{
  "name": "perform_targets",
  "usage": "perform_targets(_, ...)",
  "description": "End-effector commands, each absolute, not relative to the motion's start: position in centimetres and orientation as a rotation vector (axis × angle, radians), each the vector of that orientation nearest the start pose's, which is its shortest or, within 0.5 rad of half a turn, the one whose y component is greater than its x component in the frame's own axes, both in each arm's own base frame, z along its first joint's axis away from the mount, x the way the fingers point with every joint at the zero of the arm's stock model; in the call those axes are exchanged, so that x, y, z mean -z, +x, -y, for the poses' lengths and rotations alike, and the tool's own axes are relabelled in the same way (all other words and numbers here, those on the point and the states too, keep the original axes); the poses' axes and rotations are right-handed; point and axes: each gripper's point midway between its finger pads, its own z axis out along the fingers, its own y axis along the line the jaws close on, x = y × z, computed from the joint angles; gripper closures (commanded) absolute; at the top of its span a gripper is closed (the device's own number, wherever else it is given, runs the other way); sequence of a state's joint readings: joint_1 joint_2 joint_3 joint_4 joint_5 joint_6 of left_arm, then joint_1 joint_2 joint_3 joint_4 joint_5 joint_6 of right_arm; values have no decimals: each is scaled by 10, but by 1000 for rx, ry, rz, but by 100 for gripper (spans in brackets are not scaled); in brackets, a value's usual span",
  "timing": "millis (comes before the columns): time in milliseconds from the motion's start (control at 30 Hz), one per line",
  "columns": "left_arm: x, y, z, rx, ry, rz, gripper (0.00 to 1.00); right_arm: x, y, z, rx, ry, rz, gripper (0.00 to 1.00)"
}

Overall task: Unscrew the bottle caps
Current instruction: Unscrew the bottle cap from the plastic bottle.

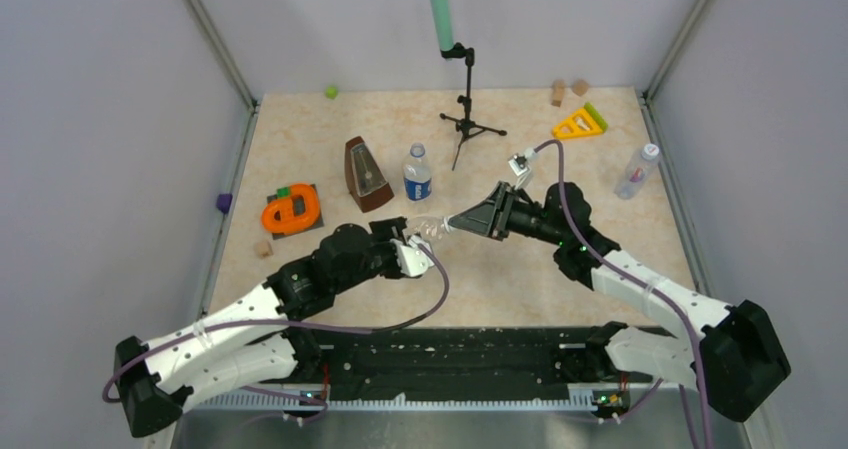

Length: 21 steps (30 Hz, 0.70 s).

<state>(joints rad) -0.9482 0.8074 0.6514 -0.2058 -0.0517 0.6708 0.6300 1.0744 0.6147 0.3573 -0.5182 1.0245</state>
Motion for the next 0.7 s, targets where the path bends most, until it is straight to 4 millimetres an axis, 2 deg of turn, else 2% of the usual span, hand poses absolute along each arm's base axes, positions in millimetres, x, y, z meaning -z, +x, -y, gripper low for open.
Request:
perform_targets(0,-228,181,254,374,1384,-1313,100,-272,193,-304,-1690,-282,-1804,98)
perform_targets(100,-249,156,269,580,1397,-1291,100,-282,178,-300,-1681,-440,-1697,100)
perform_targets(167,-256,145,274,658,1410,-1270,100,-282,173,-298,-1634,-515,-1678,100)
perform_targets(333,-267,136,277,813,1402,-1307,100,-282,154,-294,-1591,-727,-1630,100)
perform_targets(533,-275,122,278,1049,1439,-1279,100,-278,154,-285,-1476,-779,-1592,100)
perform_targets(567,-276,122,278,1053,1436,-1272,100,-278,155,-284,-1459,-774,-1591,95)
perform_targets(667,-276,136,275,967,1385,-1294,100,-277,164,-281,-1424,-704,-1622,66)
